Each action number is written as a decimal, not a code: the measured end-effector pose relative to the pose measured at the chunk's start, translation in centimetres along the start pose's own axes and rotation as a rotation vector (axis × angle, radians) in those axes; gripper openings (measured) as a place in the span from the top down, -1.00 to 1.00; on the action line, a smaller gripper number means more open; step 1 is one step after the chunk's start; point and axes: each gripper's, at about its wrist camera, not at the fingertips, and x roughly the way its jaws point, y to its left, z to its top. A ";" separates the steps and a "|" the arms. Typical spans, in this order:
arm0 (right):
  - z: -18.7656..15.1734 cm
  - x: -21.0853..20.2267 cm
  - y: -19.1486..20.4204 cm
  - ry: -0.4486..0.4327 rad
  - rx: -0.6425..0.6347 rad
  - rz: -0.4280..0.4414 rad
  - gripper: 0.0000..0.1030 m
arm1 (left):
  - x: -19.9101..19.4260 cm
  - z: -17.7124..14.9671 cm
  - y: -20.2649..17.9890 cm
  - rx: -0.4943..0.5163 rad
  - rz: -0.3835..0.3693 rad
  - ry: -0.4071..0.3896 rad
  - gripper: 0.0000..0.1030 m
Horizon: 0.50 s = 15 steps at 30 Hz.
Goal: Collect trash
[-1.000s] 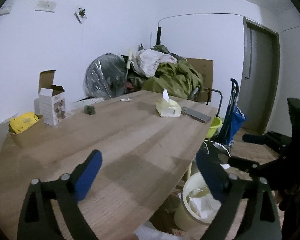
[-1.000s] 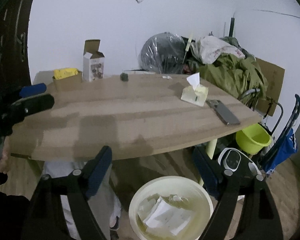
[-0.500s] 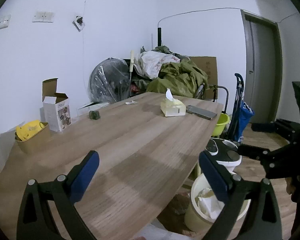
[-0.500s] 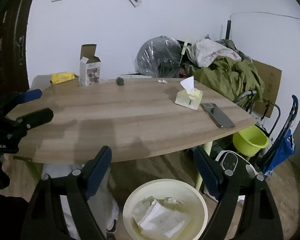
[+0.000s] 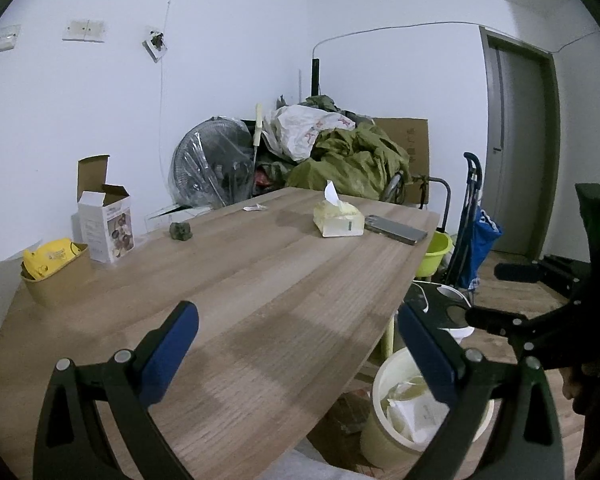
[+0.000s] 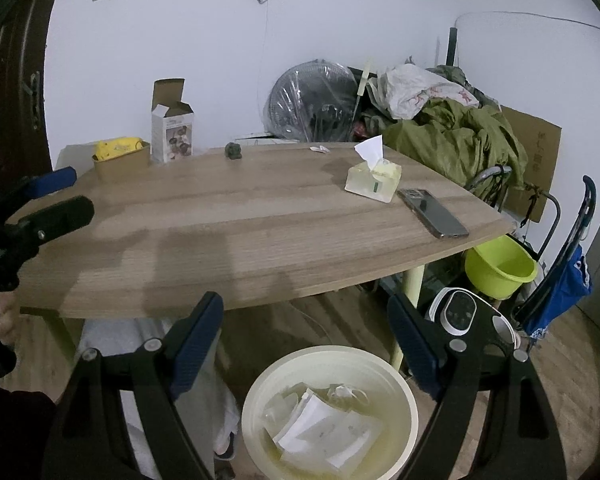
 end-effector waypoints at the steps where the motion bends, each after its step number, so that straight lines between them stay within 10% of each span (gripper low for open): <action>1: 0.0 0.0 0.0 -0.001 0.000 0.000 -0.61 | 0.0 0.0 0.0 0.000 0.000 -0.001 -0.94; 15: 0.0 0.0 0.1 -0.001 -0.001 0.001 -0.61 | -0.3 0.2 -0.2 -0.007 -0.003 -0.006 -0.94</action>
